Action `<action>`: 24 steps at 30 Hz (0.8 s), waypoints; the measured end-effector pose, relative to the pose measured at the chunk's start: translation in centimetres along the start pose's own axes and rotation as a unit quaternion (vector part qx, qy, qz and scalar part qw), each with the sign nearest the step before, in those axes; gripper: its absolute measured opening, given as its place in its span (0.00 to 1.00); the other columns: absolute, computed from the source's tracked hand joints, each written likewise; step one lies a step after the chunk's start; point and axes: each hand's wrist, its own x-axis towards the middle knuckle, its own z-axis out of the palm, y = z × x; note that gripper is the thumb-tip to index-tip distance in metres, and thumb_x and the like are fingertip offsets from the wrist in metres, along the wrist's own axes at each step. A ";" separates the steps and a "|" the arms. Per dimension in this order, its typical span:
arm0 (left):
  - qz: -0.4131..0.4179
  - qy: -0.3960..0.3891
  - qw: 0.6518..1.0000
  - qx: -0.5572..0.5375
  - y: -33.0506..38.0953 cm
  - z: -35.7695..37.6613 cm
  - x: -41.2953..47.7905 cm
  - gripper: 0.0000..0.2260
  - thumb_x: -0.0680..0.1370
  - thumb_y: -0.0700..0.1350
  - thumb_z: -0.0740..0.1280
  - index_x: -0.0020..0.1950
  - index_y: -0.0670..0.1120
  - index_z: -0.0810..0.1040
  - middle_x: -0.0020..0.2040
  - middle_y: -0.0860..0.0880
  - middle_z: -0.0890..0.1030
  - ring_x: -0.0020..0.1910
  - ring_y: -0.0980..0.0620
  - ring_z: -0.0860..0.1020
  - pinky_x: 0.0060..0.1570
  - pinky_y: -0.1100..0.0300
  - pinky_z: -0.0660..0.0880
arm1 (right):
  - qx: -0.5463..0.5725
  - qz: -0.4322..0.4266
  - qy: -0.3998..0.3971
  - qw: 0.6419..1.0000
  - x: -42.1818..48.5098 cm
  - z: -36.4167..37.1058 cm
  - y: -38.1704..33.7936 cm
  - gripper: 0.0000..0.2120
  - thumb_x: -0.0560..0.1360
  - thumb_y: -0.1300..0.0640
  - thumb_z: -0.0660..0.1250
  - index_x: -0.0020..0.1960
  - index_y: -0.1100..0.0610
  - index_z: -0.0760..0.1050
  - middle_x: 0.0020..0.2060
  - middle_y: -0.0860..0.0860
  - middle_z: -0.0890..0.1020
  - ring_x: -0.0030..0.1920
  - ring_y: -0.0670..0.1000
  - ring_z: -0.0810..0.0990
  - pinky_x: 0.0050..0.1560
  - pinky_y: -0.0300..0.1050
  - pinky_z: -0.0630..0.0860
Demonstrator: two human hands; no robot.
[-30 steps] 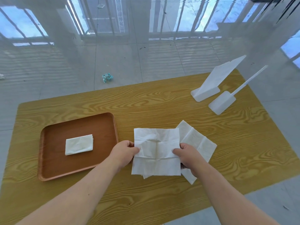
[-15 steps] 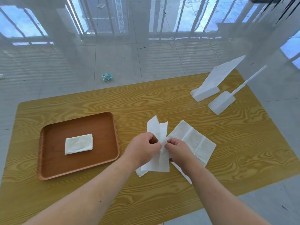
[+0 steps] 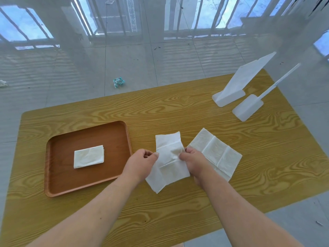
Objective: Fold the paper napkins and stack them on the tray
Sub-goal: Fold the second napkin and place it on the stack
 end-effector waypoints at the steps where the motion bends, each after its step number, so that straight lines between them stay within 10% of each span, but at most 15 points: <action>1: -0.015 -0.002 1.000 -0.020 0.0 -0.4 0.1 0.17 0.77 0.66 0.68 0.53 0.53 0.80 0.50 0.50 0.85 0.48 0.50 0.83 0.52 0.48 0.82 | 0.040 -0.002 -0.018 0.999 0.0 -0.1 -0.3 0.10 0.79 0.62 0.66 0.53 0.55 0.86 0.51 0.57 0.90 0.49 0.58 0.88 0.45 0.53 0.83; 6: -0.081 -0.138 0.978 -0.132 1.0 -1.6 -0.1 0.30 0.70 0.74 0.70 0.57 0.52 0.87 0.54 0.51 0.89 0.53 0.48 0.85 0.61 0.47 0.78 | 0.152 -0.020 -0.081 0.985 -1.1 0.0 -2.4 0.10 0.81 0.63 0.67 0.58 0.59 0.84 0.50 0.57 0.89 0.45 0.55 0.88 0.43 0.51 0.85; 11: -0.075 -0.181 0.949 -0.246 1.5 -2.4 -0.4 0.19 0.76 0.58 0.77 0.58 0.45 0.88 0.54 0.45 0.90 0.47 0.50 0.86 0.51 0.54 0.81 | 0.187 -0.016 -0.078 0.979 -1.0 0.7 -3.5 0.17 0.81 0.59 0.67 0.68 0.64 0.79 0.63 0.65 0.84 0.63 0.69 0.82 0.68 0.69 0.75; 15: -0.050 -0.124 0.947 -0.292 2.0 -3.2 -0.3 0.09 0.79 0.45 0.75 0.57 0.42 0.86 0.53 0.43 0.90 0.46 0.50 0.87 0.42 0.58 0.83 | 0.086 -0.016 -0.015 0.996 -0.5 1.8 -3.7 0.20 0.80 0.48 0.69 0.67 0.59 0.77 0.51 0.55 0.85 0.49 0.55 0.83 0.50 0.54 0.81; 20: -0.046 -0.152 0.917 -0.367 2.7 -4.2 -0.6 0.10 0.79 0.45 0.74 0.58 0.43 0.83 0.50 0.45 0.88 0.48 0.49 0.87 0.44 0.55 0.83 | -0.062 -0.039 0.184 0.980 -0.1 1.7 -1.9 0.26 0.76 0.39 0.67 0.68 0.53 0.70 0.54 0.48 0.80 0.52 0.51 0.79 0.50 0.51 0.78; 24: -0.035 -0.211 0.888 -0.408 3.0 -4.6 -1.1 0.17 0.74 0.47 0.75 0.60 0.42 0.82 0.53 0.43 0.87 0.50 0.46 0.87 0.47 0.54 0.85 | -0.006 -0.018 0.079 0.997 -0.4 1.4 -2.3 0.29 0.80 0.35 0.61 0.55 0.60 0.82 0.38 0.51 0.85 0.34 0.50 0.81 0.38 0.48 0.78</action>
